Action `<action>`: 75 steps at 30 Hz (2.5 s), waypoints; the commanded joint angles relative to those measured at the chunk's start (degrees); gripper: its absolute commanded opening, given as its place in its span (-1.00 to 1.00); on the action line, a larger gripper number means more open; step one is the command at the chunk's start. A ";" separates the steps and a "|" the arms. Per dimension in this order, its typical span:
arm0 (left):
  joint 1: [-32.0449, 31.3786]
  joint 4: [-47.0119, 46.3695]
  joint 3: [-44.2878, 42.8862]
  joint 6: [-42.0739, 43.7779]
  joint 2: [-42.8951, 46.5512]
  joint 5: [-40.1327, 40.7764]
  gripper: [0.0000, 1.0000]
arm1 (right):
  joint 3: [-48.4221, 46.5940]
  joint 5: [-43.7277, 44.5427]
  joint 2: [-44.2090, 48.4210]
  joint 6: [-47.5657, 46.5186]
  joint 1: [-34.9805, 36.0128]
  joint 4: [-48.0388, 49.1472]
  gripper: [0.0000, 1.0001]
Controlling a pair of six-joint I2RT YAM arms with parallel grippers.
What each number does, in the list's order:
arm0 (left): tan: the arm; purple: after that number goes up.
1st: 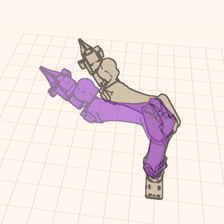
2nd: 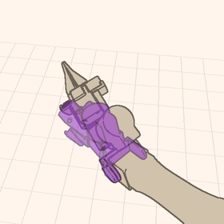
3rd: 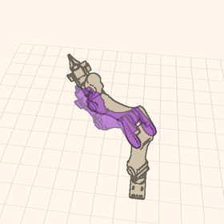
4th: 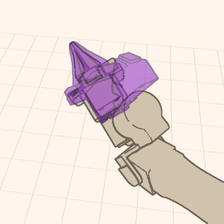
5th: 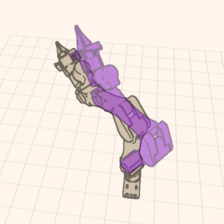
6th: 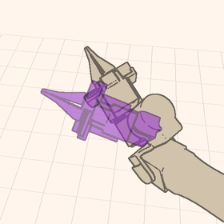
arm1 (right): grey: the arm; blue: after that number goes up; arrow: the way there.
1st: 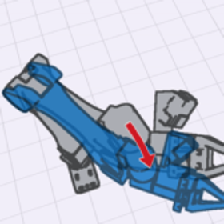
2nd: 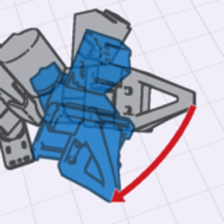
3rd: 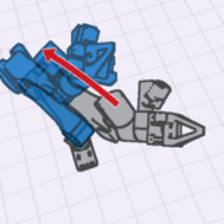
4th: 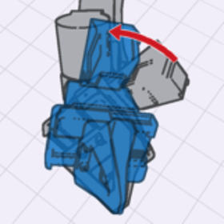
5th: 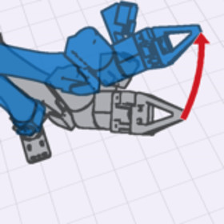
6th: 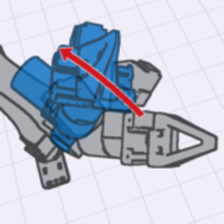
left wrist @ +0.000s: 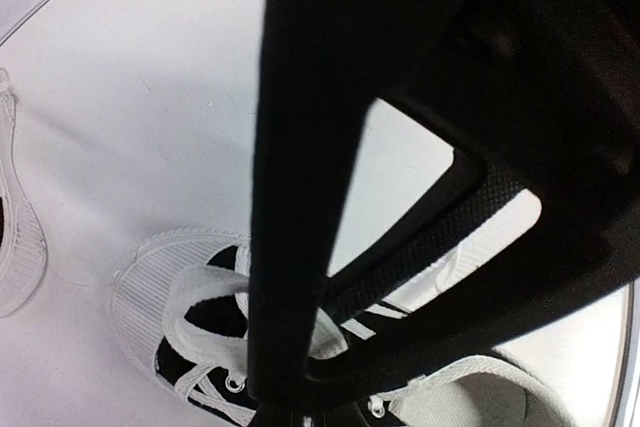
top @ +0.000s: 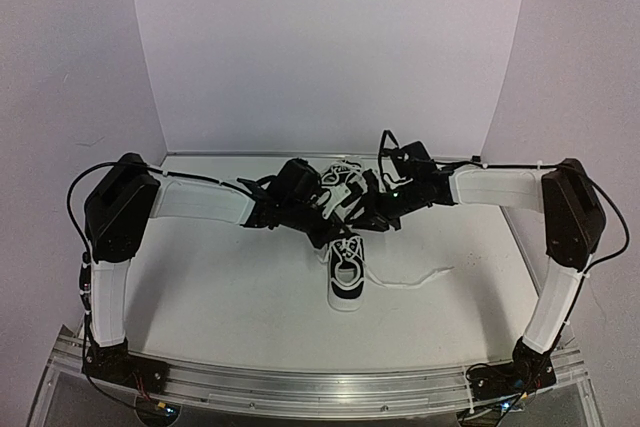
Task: Tie the shoes
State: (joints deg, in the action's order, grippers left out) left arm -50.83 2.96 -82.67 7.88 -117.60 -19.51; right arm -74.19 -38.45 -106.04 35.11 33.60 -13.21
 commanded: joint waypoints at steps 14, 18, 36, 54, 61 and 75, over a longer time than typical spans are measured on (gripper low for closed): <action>-0.35 -2.70 0.32 0.95 1.90 -3.04 -1.00 | 16.95 20.13 21.04 10.16 -3.80 -20.57 0.13; -0.32 -4.71 1.26 0.87 2.44 -3.20 -1.00 | 21.87 23.83 21.82 11.62 -3.79 -22.06 0.06; -0.33 -5.72 2.79 1.32 3.70 -4.39 -1.00 | 19.55 36.83 10.11 13.48 -4.14 -18.88 -0.07; -0.34 -9.67 7.08 5.19 4.79 -6.83 -1.00 | -3.39 33.03 -0.25 1.92 -5.32 -17.76 -1.00; -0.32 -11.64 10.40 10.53 6.44 -7.23 -1.00 | -20.50 19.48 -4.17 -1.92 -4.25 -16.55 -1.00; -2.37 -11.02 11.33 18.21 6.45 -5.73 -1.00 | -39.73 -0.68 -18.90 -1.15 6.72 -15.53 -0.74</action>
State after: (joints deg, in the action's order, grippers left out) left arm -51.62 -8.51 -70.65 21.80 -113.47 -25.45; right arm -110.40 -32.20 -124.61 32.99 39.19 -28.16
